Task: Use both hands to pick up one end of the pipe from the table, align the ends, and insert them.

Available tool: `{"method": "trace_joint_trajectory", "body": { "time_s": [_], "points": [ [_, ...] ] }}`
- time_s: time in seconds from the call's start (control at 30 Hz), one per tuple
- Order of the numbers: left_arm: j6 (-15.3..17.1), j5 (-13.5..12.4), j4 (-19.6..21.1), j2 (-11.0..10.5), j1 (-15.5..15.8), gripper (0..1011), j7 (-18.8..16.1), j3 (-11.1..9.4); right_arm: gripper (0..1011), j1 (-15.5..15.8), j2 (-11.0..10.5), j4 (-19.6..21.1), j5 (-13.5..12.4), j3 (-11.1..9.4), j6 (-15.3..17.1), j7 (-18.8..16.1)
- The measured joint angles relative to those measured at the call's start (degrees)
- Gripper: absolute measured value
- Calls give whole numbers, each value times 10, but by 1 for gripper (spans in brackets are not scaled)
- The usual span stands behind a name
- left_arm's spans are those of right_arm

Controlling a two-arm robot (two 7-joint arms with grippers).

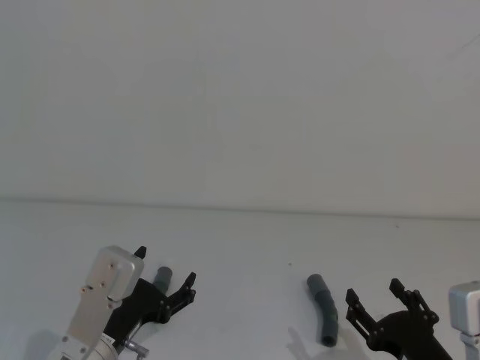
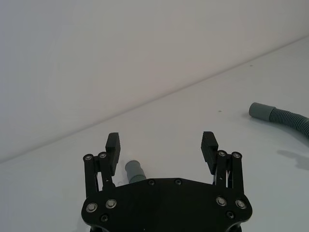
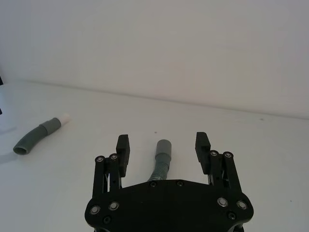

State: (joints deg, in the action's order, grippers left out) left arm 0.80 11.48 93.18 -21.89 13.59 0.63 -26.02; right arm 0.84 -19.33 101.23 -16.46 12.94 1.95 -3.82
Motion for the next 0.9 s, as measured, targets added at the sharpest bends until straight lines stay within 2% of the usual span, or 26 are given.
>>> {"method": "trace_joint_trajectory", "body": {
  "time_s": [0.9],
  "points": [
    [0, 0, 0, 0, 0, 1002, 0, 0, 828, 0, 0, 0, 0, 0, 0, 0]
  ]
}}
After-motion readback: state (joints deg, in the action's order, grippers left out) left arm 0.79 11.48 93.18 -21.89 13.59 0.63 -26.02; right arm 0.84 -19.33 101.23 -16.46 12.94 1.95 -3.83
